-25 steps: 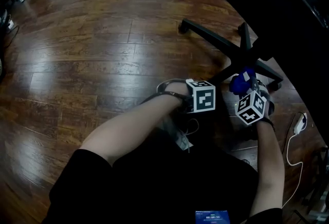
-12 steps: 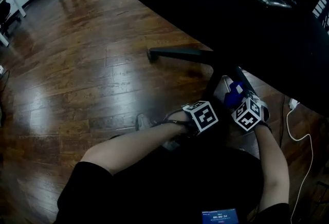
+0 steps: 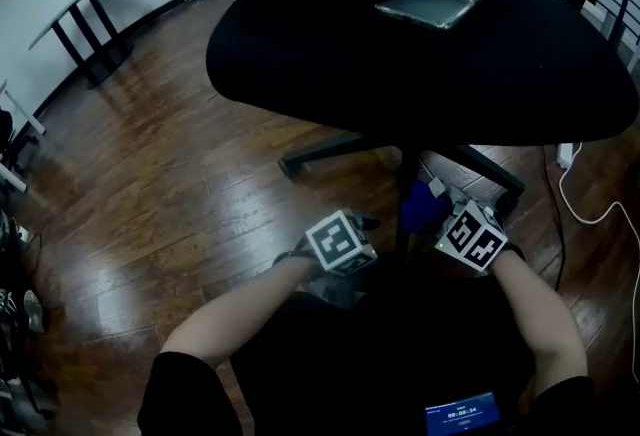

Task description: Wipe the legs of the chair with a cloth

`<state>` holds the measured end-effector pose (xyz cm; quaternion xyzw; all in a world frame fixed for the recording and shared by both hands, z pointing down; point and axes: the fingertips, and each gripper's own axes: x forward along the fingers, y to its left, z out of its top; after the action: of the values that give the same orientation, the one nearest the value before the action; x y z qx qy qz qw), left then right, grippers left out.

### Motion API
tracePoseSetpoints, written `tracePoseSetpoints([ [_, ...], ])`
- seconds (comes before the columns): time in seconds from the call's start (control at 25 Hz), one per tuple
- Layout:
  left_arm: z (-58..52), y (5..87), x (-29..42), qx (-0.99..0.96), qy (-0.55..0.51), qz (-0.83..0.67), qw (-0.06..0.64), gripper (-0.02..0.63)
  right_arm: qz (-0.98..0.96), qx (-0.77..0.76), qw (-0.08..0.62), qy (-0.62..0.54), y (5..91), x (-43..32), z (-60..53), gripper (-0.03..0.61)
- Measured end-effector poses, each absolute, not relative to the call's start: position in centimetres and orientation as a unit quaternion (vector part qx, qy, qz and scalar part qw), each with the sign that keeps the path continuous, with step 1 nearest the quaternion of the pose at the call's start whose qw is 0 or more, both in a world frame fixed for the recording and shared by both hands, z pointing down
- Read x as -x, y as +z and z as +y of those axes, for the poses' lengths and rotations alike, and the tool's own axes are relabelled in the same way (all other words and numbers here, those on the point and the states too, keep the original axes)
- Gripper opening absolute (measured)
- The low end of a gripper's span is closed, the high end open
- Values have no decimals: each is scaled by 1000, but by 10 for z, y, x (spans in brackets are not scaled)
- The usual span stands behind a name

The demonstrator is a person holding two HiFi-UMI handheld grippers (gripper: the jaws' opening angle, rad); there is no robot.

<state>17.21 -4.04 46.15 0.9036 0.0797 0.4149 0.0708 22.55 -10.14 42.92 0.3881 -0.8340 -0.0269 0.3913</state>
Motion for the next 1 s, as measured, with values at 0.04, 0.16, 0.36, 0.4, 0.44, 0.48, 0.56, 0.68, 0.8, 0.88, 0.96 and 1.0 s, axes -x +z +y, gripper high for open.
tracePoseSetpoints([
  [0.04,-59,459,-165,-912,406,62,15,359,-847,-375,377,-22,430,-211,-96,80],
  [0.16,-126,456,-139,-917,387,-10,-99,426,-860,-336,381,-45,438,-177,-86,80],
  [0.36,-241,461,-92,-899,393,-142,-128,426,-858,-288,419,-74,466,-156,-73,80],
  [0.4,-260,467,-88,-894,399,-151,-135,426,-857,-290,420,-77,468,-153,-74,81],
  [0.44,-277,473,-83,-889,406,-156,-145,426,-856,-294,418,-75,471,-149,-74,81],
  [0.48,-294,479,-79,-883,412,-159,-155,426,-857,-298,415,-72,473,-145,-75,81],
  [0.56,-319,490,-74,-880,417,-167,-155,426,-855,-300,417,-67,475,-140,-75,83],
  [0.68,-337,514,-85,-881,427,-159,-129,425,-840,-310,441,-63,475,-150,-76,84],
  [0.8,-351,531,-89,-865,453,-163,-141,279,-814,-326,475,-74,479,-152,-82,86],
  [0.88,-358,530,-86,-853,470,-167,-156,209,-801,-328,492,-93,482,-154,-87,86],
  [0.96,-357,529,-88,-844,485,-168,-153,195,-795,-330,500,-97,482,-161,-92,88],
  [1.0,-355,530,-88,-839,494,-173,-148,195,-793,-333,501,-96,482,-166,-95,89],
])
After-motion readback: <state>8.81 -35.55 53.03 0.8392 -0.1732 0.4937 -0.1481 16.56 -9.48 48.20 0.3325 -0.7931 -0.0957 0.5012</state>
